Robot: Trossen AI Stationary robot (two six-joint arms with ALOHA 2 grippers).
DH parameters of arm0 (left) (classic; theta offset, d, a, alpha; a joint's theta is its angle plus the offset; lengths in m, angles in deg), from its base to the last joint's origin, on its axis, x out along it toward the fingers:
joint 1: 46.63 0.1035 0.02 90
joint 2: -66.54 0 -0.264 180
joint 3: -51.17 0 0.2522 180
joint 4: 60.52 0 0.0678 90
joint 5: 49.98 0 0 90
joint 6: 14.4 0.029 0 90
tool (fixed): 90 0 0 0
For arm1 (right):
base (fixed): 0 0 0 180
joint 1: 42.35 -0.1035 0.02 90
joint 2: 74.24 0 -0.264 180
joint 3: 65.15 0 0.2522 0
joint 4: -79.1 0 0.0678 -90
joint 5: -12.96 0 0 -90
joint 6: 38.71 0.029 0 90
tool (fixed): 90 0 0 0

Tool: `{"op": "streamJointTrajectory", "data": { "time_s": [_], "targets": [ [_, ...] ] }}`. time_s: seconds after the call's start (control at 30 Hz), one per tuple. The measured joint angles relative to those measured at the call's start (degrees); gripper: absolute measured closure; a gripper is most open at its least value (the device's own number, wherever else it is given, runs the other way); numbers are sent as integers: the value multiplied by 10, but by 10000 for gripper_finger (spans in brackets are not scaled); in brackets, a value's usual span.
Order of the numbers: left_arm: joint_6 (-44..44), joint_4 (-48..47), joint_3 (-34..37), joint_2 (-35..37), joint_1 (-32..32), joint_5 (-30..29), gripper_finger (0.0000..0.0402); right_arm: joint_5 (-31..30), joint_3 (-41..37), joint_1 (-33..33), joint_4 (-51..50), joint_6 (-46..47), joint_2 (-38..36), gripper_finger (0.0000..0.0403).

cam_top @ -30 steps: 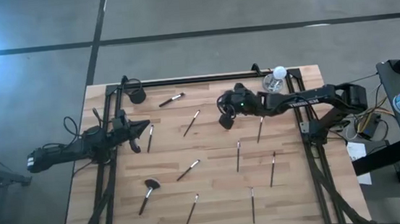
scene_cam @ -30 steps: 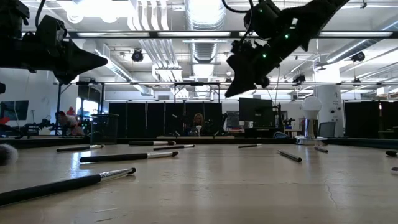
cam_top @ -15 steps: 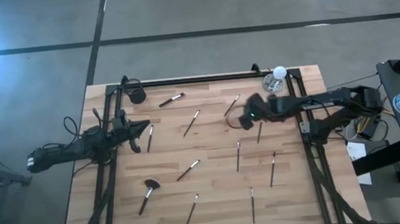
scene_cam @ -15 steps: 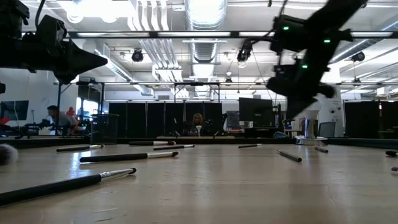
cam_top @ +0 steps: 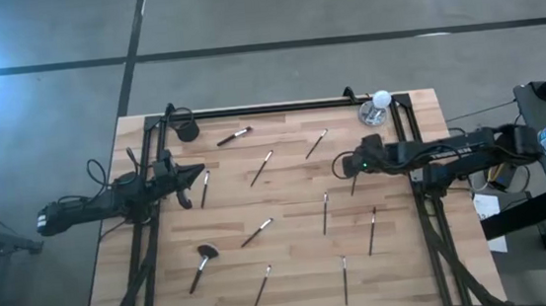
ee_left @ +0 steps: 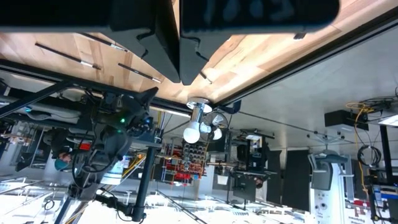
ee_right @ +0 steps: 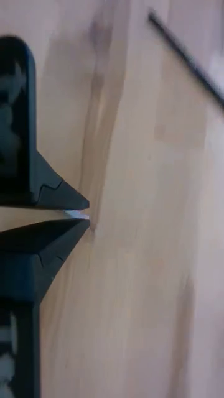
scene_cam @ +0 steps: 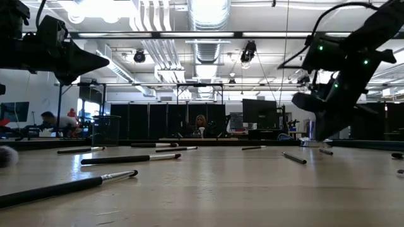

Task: Pick & Place Makeup Supplies
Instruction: Put the makeup brush into the makeup holder

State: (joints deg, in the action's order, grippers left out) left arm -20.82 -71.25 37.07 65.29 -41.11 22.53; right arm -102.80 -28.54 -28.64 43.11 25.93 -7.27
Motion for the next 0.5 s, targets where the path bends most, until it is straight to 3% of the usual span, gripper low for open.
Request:
{"op": "streamJointTrajectory", "data": {
  "time_s": [0.27, 0.5],
  "targets": [
    [0, 0, 0, 0, 0, 0, 402, -17, -6, 0, 54, 27, 48, 314],
    [0, 0, 0, -1, 0, 0, 402, -26, 10, -1, 62, 29, 113, 336]
  ]
}}
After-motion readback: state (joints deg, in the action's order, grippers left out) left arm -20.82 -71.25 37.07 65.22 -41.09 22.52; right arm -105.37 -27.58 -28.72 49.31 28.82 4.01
